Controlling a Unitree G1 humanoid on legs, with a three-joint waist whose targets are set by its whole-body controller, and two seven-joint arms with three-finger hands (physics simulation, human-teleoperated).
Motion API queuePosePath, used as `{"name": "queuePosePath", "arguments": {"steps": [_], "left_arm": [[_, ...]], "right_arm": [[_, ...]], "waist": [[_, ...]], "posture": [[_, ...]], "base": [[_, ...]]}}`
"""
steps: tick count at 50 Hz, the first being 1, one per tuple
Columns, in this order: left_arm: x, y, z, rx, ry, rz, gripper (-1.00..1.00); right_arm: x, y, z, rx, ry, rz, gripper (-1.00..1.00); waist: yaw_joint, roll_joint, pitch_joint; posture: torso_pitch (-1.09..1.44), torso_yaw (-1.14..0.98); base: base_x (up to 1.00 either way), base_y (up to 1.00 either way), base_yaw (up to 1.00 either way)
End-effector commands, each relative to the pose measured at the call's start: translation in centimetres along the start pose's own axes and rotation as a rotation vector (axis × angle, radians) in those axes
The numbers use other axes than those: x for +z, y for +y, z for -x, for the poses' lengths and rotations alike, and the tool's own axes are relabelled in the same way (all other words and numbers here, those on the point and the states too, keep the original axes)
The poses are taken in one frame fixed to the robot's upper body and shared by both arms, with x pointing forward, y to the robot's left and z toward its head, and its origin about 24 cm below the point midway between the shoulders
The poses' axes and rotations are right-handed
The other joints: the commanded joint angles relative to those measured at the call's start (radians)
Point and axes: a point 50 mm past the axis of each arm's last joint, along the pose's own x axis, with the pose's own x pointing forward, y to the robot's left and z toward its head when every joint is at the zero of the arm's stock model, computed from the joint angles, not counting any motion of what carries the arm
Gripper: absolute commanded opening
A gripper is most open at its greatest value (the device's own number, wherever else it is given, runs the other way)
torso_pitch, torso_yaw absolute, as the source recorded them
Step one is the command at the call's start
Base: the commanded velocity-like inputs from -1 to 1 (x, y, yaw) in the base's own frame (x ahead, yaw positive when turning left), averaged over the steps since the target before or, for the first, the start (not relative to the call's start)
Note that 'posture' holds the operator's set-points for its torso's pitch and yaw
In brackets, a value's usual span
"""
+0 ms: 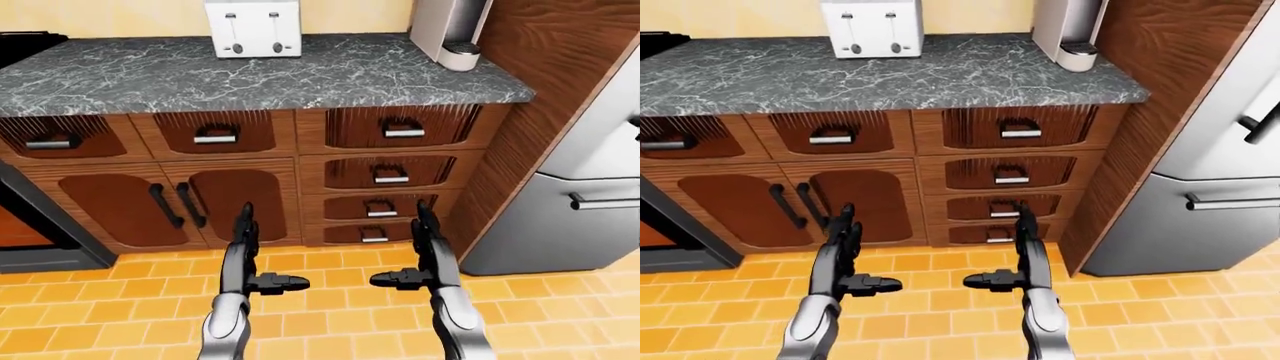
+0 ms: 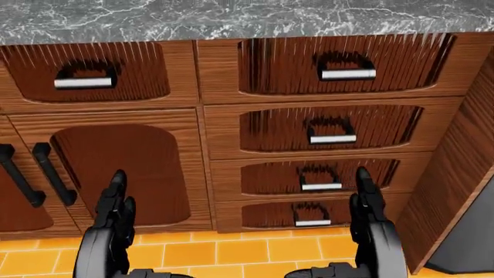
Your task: Push down the lever of the toaster to turn it on.
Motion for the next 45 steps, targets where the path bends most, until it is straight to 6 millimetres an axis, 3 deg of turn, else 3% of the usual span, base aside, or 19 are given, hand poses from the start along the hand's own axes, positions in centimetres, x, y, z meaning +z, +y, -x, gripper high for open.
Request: {"name": "queuePosePath", "arguments": {"steps": [1, 5, 7, 8, 9, 10, 16, 19, 21, 22, 23, 25, 30, 32, 34, 35, 36, 37, 45], "left_arm": [[2.07, 0.48, -0.31, 0.018, -0.102, -0.009, 1.00], [2.29, 0.44, -0.29, 0.018, -0.102, -0.009, 1.00], [2.20, 0.44, -0.30, 0.018, -0.101, -0.010, 1.00], [2.23, 0.43, -0.28, 0.018, -0.101, -0.010, 1.00], [2.15, 0.45, -0.32, 0.018, -0.101, -0.009, 1.00], [2.10, 0.45, -0.31, 0.018, -0.100, -0.010, 1.00], [2.32, 0.42, -0.27, 0.018, -0.101, -0.006, 1.00], [2.22, 0.49, -0.34, 0.019, -0.101, -0.005, 1.00], [2.12, 0.49, -0.36, 0.019, -0.101, -0.005, 1.00], [2.04, 0.51, -0.35, 0.019, -0.102, -0.005, 1.00], [2.01, 0.52, -0.37, 0.019, -0.102, -0.004, 1.00], [1.95, 0.52, -0.37, 0.020, -0.102, -0.004, 1.00], [2.04, 0.51, -0.41, 0.020, -0.101, -0.004, 1.00], [2.28, 0.45, -0.34, 0.019, -0.102, -0.005, 1.00], [2.40, 0.45, -0.30, 0.021, -0.101, -0.005, 1.00], [2.31, 0.47, -0.30, 0.021, -0.102, -0.005, 1.00], [2.08, 0.53, -0.38, 0.021, -0.101, -0.005, 1.00], [2.15, 0.51, -0.36, 0.020, -0.101, -0.005, 1.00], [2.31, 0.45, -0.29, 0.019, -0.102, -0.006, 1.00]], "right_arm": [[2.17, 0.72, -0.35, 0.029, -0.107, -0.003, 1.00], [2.21, 0.72, -0.34, 0.029, -0.107, -0.002, 1.00], [2.21, 0.73, -0.32, 0.029, -0.107, -0.003, 1.00], [2.22, 0.73, -0.32, 0.029, -0.107, -0.003, 1.00], [2.26, 0.73, -0.28, 0.028, -0.106, -0.002, 1.00], [2.20, 0.70, -0.33, 0.028, -0.106, -0.004, 1.00], [2.03, 0.65, -0.47, 0.029, -0.108, -0.005, 1.00], [2.17, 0.67, -0.34, 0.028, -0.109, -0.006, 1.00], [2.22, 0.68, -0.31, 0.027, -0.109, -0.006, 1.00], [2.23, 0.65, -0.31, 0.025, -0.109, -0.007, 1.00], [2.24, 0.65, -0.30, 0.025, -0.110, -0.007, 1.00], [2.19, 0.65, -0.36, 0.025, -0.110, -0.006, 1.00], [2.16, 0.65, -0.41, 0.026, -0.110, -0.006, 1.00], [2.25, 0.67, -0.36, 0.026, -0.110, -0.005, 1.00], [2.08, 0.62, -0.44, 0.026, -0.111, -0.004, 1.00], [2.20, 0.66, -0.30, 0.026, -0.111, -0.004, 1.00], [2.29, 0.68, -0.25, 0.026, -0.111, -0.004, 1.00], [2.26, 0.68, -0.25, 0.026, -0.111, -0.004, 1.00], [2.12, 0.63, -0.37, 0.025, -0.110, 0.000, 1.00]], "waist": [[0.007, 0.001, -0.017], [0.007, 0.047, 0.001], [0.007, 0.106, -0.014], [0.008, 0.105, -0.020], [0.018, 0.091, -0.012], [0.014, 0.093, -0.007], [0.014, 0.043, -0.007], [0.012, -0.011, -0.003], [0.007, -0.074, -0.022], [-0.004, -0.025, -0.009], [0.002, -0.039, -0.014], [-0.003, -0.033, -0.022], [0.001, 0.015, -0.008], [-0.001, 0.052, -0.007], [0.001, 0.121, -0.022], [0.004, 0.115, -0.026], [0.011, 0.096, -0.015], [0.009, 0.094, -0.007], [0.011, 0.015, -0.007]], "posture": [[0.00, 0.00], [0.00, 0.00], [0.00, 0.00], [0.00, 0.00], [0.00, 0.00], [0.00, 0.00], [0.00, 0.00], [0.00, 0.00], [0.00, 0.00], [0.00, 0.00], [0.00, 0.00], [0.00, 0.00], [0.00, 0.00], [0.00, 0.00], [0.00, 0.00], [0.00, 0.00], [0.00, 0.00], [0.00, 0.00], [0.00, 0.00]], "base": [[0.00, 0.12, 0.00], [0.00, 0.12, 0.00], [0.00, 0.12, 0.00], [0.00, 0.12, 0.00], [0.00, 0.12, 0.00], [0.00, 0.12, 0.00], [0.00, 0.13, 0.00], [0.00, 0.24, 0.00], [0.00, 0.24, 0.00], [0.00, 0.24, 0.00], [0.00, 0.24, 0.00], [0.00, 0.24, 0.00], [0.00, 0.24, 0.00], [0.00, 0.23, 0.00], [0.00, 0.23, 0.00], [0.00, 0.24, 0.00], [0.00, 0.24, 0.00], [0.00, 0.23, 0.00], [0.00, 0.24, 0.00]]}}
